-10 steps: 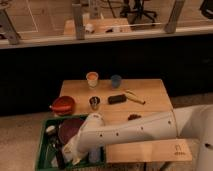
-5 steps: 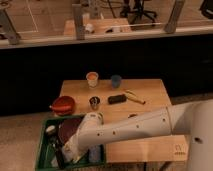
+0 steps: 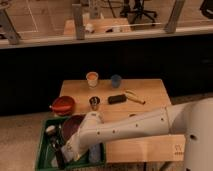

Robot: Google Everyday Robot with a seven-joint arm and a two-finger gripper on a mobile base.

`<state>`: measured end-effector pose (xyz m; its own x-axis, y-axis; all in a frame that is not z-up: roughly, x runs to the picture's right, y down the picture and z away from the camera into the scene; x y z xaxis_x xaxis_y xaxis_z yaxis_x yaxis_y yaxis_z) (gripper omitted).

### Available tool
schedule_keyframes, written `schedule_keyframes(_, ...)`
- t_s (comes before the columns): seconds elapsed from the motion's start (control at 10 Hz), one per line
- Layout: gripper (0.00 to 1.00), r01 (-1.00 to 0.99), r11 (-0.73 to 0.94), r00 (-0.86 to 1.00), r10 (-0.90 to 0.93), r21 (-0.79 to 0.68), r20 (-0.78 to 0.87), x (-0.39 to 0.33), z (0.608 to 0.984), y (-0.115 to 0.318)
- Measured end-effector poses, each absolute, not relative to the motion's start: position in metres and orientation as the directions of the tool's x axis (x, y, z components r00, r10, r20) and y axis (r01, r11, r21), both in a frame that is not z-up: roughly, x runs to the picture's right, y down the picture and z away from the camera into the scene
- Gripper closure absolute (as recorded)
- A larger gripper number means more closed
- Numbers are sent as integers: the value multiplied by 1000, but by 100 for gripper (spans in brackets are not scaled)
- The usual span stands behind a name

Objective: Place towel in purple bowl

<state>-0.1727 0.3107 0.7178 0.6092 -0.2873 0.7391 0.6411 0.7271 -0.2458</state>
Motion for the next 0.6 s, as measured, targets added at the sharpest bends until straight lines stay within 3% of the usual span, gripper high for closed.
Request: schedule_keyframes(0.6,42,644,720,610,-277,-260,742,-184,726,308)
